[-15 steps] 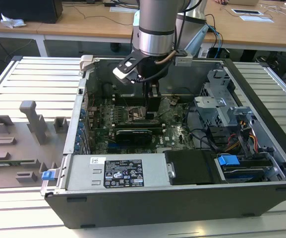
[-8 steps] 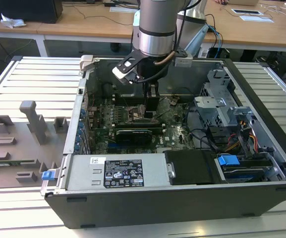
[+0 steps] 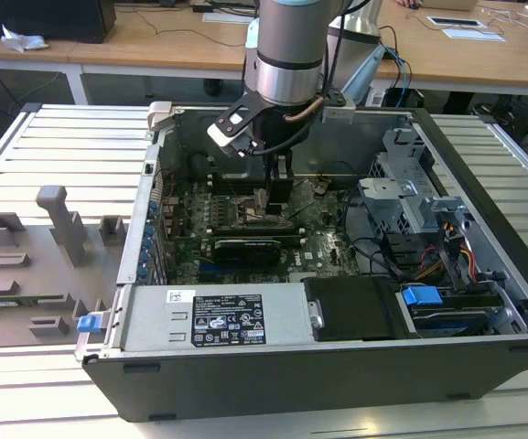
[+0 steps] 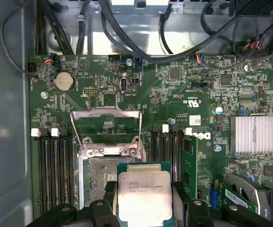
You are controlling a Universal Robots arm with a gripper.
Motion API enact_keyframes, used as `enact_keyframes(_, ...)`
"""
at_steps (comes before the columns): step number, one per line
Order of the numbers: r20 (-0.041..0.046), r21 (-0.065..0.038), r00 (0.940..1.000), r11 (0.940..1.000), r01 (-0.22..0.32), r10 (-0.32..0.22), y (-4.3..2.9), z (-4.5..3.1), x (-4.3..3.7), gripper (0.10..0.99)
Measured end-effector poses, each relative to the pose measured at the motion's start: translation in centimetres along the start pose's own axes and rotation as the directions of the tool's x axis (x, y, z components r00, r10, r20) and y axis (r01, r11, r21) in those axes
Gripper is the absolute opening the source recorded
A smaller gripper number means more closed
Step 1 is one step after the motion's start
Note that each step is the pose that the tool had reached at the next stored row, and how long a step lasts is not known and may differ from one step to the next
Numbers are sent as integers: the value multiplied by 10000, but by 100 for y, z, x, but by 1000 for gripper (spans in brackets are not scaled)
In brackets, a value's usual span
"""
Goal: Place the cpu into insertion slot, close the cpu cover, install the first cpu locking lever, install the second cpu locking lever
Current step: 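Place the cpu into insertion slot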
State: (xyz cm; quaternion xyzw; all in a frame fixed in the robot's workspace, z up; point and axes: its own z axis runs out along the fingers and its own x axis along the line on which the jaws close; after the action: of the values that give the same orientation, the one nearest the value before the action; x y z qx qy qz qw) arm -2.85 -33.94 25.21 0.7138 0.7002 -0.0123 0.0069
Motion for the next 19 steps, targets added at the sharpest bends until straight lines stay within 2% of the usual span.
enact_keyframes(5,3,0,10000,10000,0,0,-2,-2,77,545)
enact_keyframes(19,4,1,10000,10000,0,0,-4,-5,189,545)
